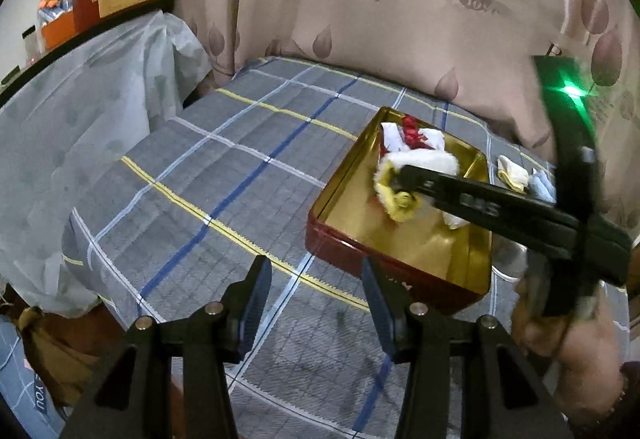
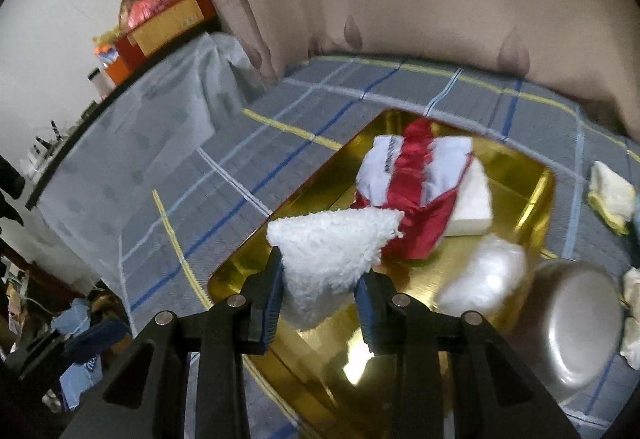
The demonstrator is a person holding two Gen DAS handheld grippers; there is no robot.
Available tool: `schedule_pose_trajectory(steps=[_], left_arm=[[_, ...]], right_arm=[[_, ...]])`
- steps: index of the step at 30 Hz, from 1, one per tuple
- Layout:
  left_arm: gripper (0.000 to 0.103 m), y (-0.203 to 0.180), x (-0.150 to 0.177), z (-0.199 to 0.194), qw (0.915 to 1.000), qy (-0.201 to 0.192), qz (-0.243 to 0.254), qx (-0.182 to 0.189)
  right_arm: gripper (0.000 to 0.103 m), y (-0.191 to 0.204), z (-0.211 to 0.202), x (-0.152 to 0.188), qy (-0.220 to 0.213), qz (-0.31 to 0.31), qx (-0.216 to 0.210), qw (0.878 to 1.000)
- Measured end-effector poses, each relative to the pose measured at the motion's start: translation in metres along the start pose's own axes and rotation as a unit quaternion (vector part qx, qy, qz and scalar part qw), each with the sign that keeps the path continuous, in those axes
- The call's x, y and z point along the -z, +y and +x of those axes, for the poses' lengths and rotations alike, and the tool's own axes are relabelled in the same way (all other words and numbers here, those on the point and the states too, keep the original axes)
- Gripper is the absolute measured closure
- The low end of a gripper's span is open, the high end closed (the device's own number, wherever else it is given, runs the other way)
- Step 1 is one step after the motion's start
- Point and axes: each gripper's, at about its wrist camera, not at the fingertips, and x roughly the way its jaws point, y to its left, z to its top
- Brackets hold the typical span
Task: Organize soft objects
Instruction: 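Carry the fluffy white towel into the gold tray and open the right gripper, then reach to the yellow-edged white cloth and grasp it with the left gripper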
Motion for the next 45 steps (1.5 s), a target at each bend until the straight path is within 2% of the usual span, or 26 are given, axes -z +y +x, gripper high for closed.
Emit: schedule_pose_trajectory(steps=[6,10,16,20,28,29,31,33,35,37,39,44,45], left_arm=[[0.055,0.001,0.000,0.002,0.9999,0.000,0.006,-0.014],[0.055,0.002,0.001,0.007,0.9997,0.008,0.011,-0.019],[0.055,-0.001,0.003,0.011,0.9993,0.019,0.020,-0.024],[0.055,-0.002,0.003,0.010,0.9992,0.020,0.024,-0.025],[0.055,-0.002,0.004,0.010,0.9990,0.023,0.026,-0.027],[0.055,-0.003,0.004,0.010,0.9990,0.021,0.026,-0.029],[0.055,-0.003,0.004,0.009,0.9989,0.018,0.028,-0.033],[0.055,-0.004,0.005,0.010,0.9988,0.019,0.030,-0.035],[0.055,-0.007,0.009,0.011,0.9987,0.021,0.035,-0.031],[0.055,-0.012,0.012,0.012,0.9984,0.023,0.043,-0.030],[0.055,-0.021,0.016,0.013,0.9977,0.028,0.056,-0.025],[0.055,-0.050,0.024,0.009,0.9942,0.026,0.101,-0.025],[0.055,-0.056,0.024,0.008,0.9936,0.026,0.107,-0.023]], right_arm=[[0.073,0.002,0.030,-0.007,0.031,-0.003,0.018,0.999],[0.073,0.006,0.039,-0.010,0.035,-0.009,0.025,0.999],[0.065,0.013,0.040,-0.012,0.027,-0.026,0.041,0.998],[0.056,0.014,0.026,-0.012,0.005,-0.027,0.046,0.999],[0.055,0.010,-0.038,-0.015,-0.079,-0.025,0.048,0.995],[0.054,0.008,-0.055,-0.009,-0.103,-0.033,0.063,0.992],[0.047,0.001,-0.083,0.005,-0.139,-0.042,0.089,0.985],[0.026,-0.014,-0.122,0.033,-0.184,-0.050,0.151,0.970],[0.015,-0.032,-0.149,0.056,-0.210,-0.054,0.208,0.954],[0.013,-0.065,-0.176,0.084,-0.216,-0.046,0.271,0.937],[0.013,-0.102,-0.196,0.104,-0.201,-0.021,0.319,0.926],[0.012,-0.184,-0.230,0.140,-0.176,0.040,0.411,0.894],[0.012,-0.195,-0.233,0.145,-0.174,0.049,0.415,0.891]])
